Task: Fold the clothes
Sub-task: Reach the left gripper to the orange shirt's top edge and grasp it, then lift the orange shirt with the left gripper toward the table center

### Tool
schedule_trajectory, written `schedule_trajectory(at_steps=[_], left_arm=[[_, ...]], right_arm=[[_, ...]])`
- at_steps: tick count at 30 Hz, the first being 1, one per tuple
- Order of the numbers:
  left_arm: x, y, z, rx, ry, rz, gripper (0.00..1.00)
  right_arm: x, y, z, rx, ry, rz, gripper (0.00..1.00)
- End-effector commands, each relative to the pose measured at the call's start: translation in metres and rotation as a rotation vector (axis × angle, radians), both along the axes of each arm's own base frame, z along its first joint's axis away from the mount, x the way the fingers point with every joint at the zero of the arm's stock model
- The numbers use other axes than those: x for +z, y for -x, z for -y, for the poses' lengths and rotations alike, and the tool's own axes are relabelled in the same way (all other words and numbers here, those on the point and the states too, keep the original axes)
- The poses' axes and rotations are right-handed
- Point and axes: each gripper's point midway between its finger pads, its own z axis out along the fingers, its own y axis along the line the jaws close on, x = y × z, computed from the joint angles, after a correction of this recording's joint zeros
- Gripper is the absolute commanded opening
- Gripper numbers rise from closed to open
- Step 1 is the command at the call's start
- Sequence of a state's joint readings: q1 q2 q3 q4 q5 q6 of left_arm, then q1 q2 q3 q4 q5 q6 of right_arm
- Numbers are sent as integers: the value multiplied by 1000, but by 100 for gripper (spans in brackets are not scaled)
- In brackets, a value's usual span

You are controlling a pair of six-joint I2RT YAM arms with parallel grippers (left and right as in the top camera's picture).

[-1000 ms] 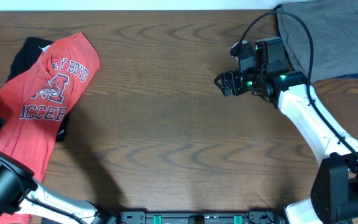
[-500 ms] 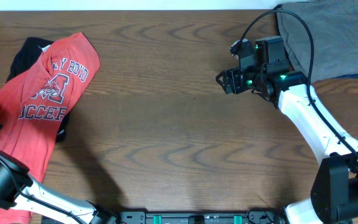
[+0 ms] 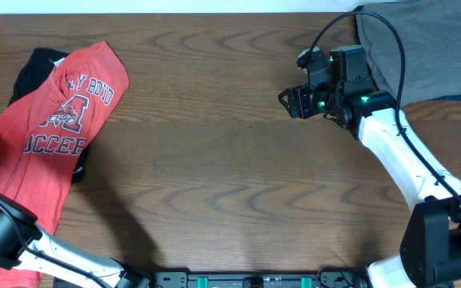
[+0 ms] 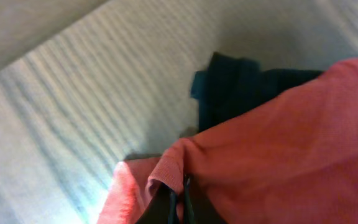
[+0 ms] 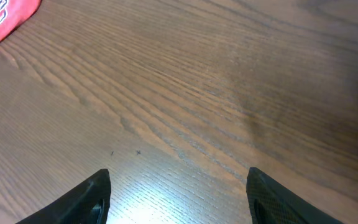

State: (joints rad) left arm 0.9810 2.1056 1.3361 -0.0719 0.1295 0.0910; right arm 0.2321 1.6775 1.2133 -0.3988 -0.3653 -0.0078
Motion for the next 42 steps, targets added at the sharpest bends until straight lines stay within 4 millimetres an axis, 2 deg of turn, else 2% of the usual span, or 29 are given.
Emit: schedule_trajectory(at_steps=[1, 4, 7, 11, 13, 16, 22, 27, 31, 36, 39, 42], left_arm=[[39, -33, 6, -38, 19, 179, 6], [90, -61, 21, -80, 7, 324, 6], [142, -86, 51, -167, -7, 427, 6], [192, -108, 106, -289, -7, 479, 6], [211, -119, 144, -359, 9, 483, 6], [228, -132, 198, -461, 40, 483, 6], [261, -161, 322, -725, 63, 526, 6], [305, -179, 425, -959, 27, 667, 6], [344, -183, 498, -1082, 44, 836, 6], [373, -175, 560, -1179, 44, 959, 6], [376, -170, 585, -1192, 40, 975, 6], [375, -170, 605, -1180, 28, 983, 6]], right_arm=[[6, -1, -12, 16, -9, 15, 67], [7, -3, -12, 16, -11, 24, 66], [8, -3, -12, 14, -12, 24, 63], [10, -7, -3, -35, -34, 9, 62], [16, -11, 6, -81, -56, 3, 59], [26, -14, 21, -123, -78, 6, 57], [50, -12, 60, -217, -89, 28, 55], [66, -2, 95, -291, -109, 25, 54], [71, 6, 114, -320, -146, -1, 53], [64, 16, 130, -356, -163, -59, 54], [60, 20, 134, -362, -158, -80, 57], [60, 25, 126, -299, -158, -80, 62]])
